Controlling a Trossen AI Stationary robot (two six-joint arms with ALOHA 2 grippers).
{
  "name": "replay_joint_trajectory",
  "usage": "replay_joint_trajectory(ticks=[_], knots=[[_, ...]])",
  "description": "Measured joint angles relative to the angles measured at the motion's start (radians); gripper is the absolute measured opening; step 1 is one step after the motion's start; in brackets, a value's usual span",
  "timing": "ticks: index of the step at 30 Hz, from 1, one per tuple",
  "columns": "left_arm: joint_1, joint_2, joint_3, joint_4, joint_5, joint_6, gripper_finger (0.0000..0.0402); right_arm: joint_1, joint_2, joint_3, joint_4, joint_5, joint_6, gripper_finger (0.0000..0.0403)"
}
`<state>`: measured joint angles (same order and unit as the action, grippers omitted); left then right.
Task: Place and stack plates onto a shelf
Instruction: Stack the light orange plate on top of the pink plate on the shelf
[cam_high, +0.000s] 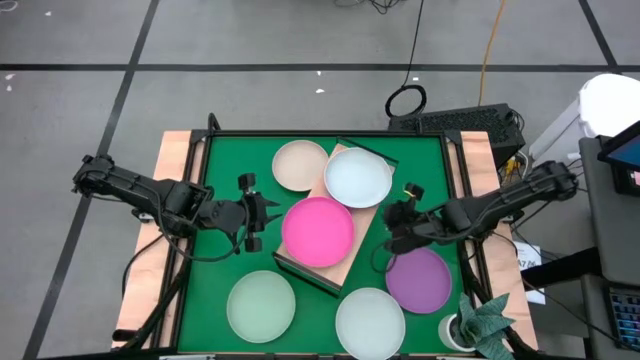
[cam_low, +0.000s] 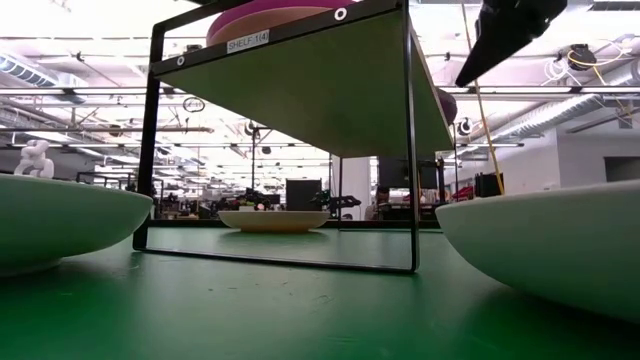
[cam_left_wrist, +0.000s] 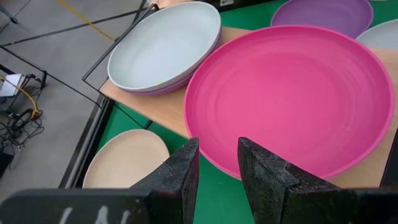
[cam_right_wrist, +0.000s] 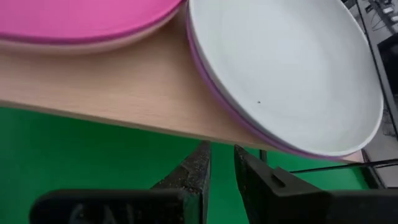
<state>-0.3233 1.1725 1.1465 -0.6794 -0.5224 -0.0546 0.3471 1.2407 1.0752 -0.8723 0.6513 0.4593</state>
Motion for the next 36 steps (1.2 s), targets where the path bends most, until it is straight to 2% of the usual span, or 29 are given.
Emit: replay_joint_trajectory(ticks=[6, 10, 15, 29, 36], knots=[[0.000, 0.000, 0.000, -0.016, 0.000, -0.012, 0.0118, 0.037, -0.021, 0.000, 0.000, -0.002, 0.043, 0.0057], [0.000, 0.000, -0.016, -0.022, 0.000, -0.019, 0.0118, 0.054, -0.020, 0.000, 0.000, -0.052, 0.045, 0.0057], [0.019, 0.000, -0.075, -0.022, -0.002, 0.049, 0.0118, 0.075, -0.020, 0.000, 0.000, -0.087, 0.046, 0.0057], [0.160, 0.000, -0.164, -0.026, -0.002, 0.114, 0.0118, 0.112, -0.020, 0.000, -0.001, -0.134, 0.106, 0.0057], [0.233, 0.000, -0.236, -0.048, -0.026, 0.221, 0.0118, 0.133, -0.020, 0.000, -0.001, -0.134, 0.138, 0.0057]])
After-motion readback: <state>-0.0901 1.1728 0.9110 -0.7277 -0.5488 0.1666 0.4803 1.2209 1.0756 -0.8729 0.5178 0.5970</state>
